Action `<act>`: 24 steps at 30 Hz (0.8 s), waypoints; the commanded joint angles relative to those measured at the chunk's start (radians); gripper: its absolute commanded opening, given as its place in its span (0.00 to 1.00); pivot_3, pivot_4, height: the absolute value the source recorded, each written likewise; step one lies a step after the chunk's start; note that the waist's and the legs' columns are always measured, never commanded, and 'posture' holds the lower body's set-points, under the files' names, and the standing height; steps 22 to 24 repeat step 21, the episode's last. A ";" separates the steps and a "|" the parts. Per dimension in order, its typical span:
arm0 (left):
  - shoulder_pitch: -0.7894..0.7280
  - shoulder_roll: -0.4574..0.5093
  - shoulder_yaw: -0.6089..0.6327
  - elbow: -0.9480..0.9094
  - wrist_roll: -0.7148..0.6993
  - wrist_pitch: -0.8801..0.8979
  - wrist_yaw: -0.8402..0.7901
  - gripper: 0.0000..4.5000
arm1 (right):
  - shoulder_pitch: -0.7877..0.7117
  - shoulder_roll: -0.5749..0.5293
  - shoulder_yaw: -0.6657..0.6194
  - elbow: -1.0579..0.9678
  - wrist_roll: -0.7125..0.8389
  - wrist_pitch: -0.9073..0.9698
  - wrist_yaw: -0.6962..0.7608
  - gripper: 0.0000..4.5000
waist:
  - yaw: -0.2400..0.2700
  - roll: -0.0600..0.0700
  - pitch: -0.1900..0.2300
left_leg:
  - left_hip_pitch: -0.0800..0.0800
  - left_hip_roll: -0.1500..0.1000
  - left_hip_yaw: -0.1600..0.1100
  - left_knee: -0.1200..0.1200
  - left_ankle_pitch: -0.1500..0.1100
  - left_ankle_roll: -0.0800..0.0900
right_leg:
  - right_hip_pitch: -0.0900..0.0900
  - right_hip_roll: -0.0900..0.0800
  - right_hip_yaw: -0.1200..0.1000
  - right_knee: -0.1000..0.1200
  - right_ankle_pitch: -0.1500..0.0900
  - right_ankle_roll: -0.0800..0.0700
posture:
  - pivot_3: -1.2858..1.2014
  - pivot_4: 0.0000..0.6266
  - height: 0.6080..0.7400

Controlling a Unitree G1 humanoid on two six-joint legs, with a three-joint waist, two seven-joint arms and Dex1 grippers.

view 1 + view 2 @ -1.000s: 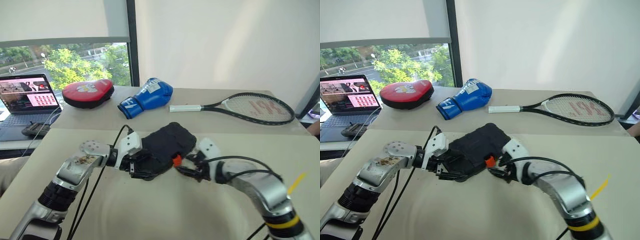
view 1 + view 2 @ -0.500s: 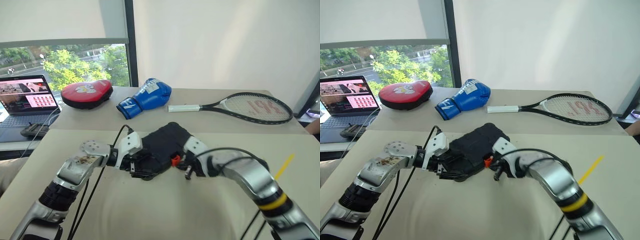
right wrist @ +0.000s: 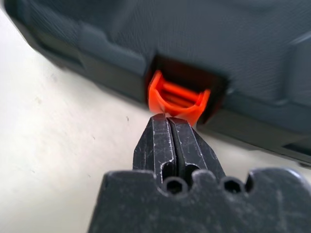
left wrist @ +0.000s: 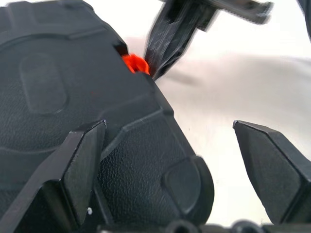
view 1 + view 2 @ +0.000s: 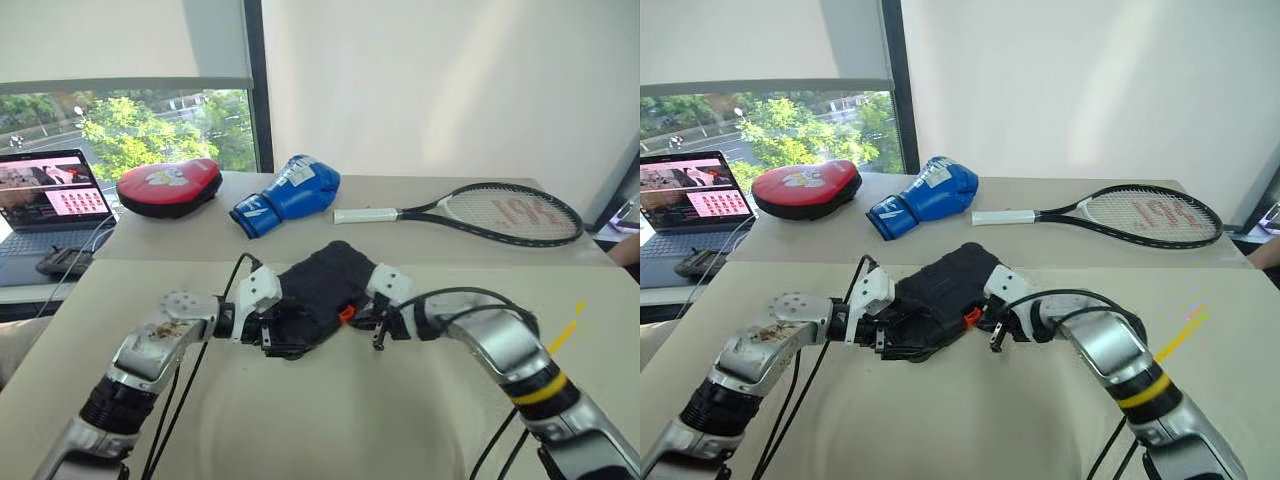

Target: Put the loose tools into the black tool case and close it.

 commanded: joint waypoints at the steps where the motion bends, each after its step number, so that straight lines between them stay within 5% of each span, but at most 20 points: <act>1: 0.111 -0.011 0.173 -0.092 -0.128 0.033 0.058 1.00 | 0.229 -0.005 -0.325 -0.267 0.140 -0.049 -0.022 0.25 | 0.005 0.000 0.000 | -0.002 0.001 -0.001 0.000 0.000 0.000 | -0.001 0.000 0.000 0.000 0.000 0.000 | 0.52 0.24 1.00; 11: 0.519 0.093 0.507 -0.285 -0.306 0.087 0.068 1.00 | 0.887 0.003 -0.854 -0.545 0.267 -0.182 0.073 0.99 | 0.015 0.001 0.000 | 0.003 0.002 -0.002 -0.001 -0.005 0.005 | 0.003 -0.004 0.001 -0.002 -0.001 0.001 | 0.52 0.24 1.00; 17: 0.711 0.157 0.572 -0.258 -0.225 -0.018 0.010 1.00 | 1.088 0.013 -0.972 -0.554 0.235 -0.315 0.138 0.99 | 0.014 0.003 0.000 | 0.011 0.003 -0.001 -0.001 -0.010 -0.003 | 0.011 -0.004 0.001 -0.002 -0.010 0.000 | 0.52 0.24 1.00; 24: 0.702 0.164 0.580 -0.222 -0.254 -0.015 0.003 1.00 | 1.152 0.010 -0.981 -0.519 0.209 -0.393 0.166 0.99 | 0.017 0.003 0.000 | 0.013 0.003 -0.002 -0.002 -0.010 -0.004 | 0.010 -0.004 0.001 -0.002 -0.011 0.000 | 0.52 0.24 1.00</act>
